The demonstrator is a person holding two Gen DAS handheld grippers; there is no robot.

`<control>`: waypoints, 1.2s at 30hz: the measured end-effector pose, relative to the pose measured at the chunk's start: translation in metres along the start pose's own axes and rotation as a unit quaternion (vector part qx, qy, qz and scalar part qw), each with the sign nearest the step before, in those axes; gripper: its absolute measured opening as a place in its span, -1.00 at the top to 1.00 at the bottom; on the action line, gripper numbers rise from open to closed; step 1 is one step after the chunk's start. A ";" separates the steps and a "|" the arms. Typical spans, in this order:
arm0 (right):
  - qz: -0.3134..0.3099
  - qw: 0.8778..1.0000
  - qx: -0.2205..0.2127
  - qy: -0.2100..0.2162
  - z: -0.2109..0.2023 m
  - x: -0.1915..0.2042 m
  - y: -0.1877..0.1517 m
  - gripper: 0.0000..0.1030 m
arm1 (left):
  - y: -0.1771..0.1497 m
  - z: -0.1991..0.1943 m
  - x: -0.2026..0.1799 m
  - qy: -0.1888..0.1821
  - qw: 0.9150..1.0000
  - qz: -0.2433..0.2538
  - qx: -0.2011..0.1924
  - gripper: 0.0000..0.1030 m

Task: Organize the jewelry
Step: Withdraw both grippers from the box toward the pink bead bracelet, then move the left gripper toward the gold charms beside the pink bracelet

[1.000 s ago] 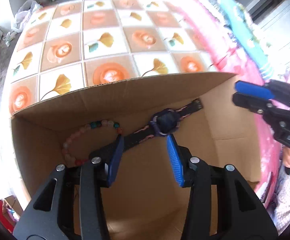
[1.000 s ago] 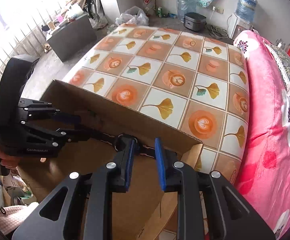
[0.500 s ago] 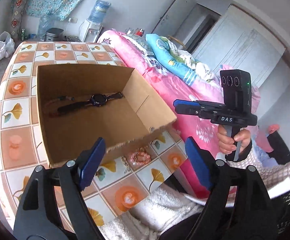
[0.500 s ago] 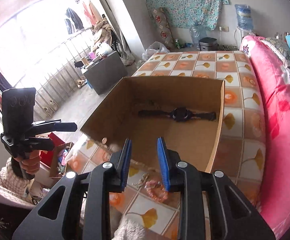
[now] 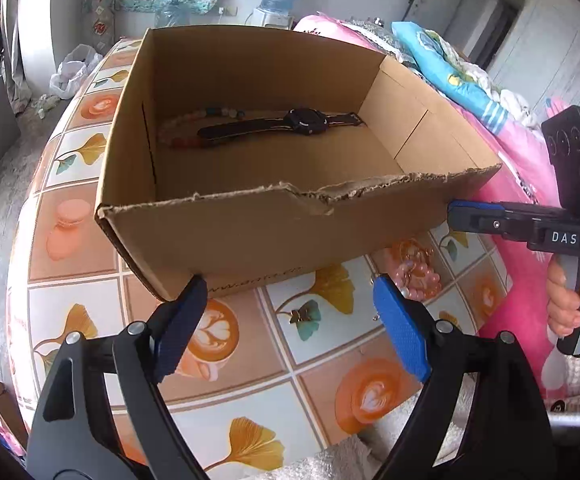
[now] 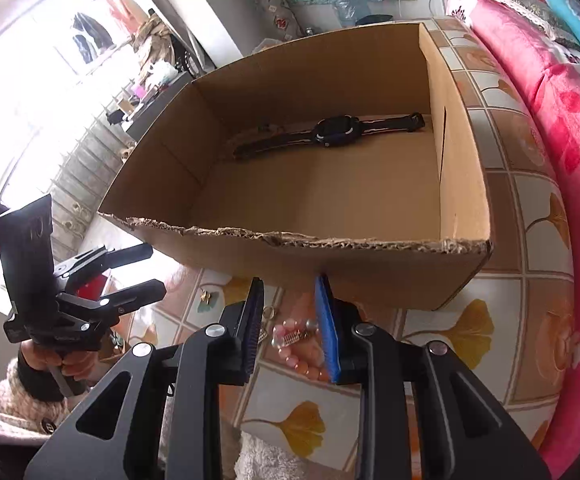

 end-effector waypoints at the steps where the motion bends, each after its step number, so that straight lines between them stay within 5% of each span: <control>1: 0.010 1.000 -0.005 0.005 0.001 -0.002 0.002 0.48 | 0.001 0.001 0.000 0.002 1.000 -0.003 -0.003 -0.57; 4: 0.016 1.000 -0.010 -0.001 -0.001 -0.006 0.001 0.44 | -0.002 0.003 0.000 0.012 1.000 0.001 -0.005 -0.59; 6: 0.001 0.999 -0.013 -0.031 -0.005 -0.009 -0.006 0.06 | -0.009 0.007 -0.004 0.018 1.000 0.015 0.005 -0.59; 12: -0.039 0.994 0.003 -0.104 -0.010 -0.022 -0.048 -0.44 | -0.055 0.027 -0.007 0.048 0.997 0.030 0.052 -0.63; 17: -0.043 0.986 0.017 -0.160 0.000 -0.039 -0.078 -0.60 | -0.061 0.036 -0.014 0.110 0.990 0.078 0.043 -0.78; 24: -0.071 0.976 0.022 -0.203 0.017 -0.044 -0.087 -0.88 | -0.058 0.038 -0.013 0.113 0.990 0.073 0.038 -0.85; 36: -0.064 0.978 -0.003 -0.196 0.016 -0.045 -0.087 -0.88 | -0.054 0.043 -0.015 0.114 0.990 0.073 0.045 -0.87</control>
Point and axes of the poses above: each gripper's, at about its wrist camera, not at the fingertips, and z roughly the way its jaws point, x to its left, y to its top, the point moved 7 cm from there along z, roughly the way its jaws point, and after that the axes turned 3 degrees about -y, right-handed, at the moved point
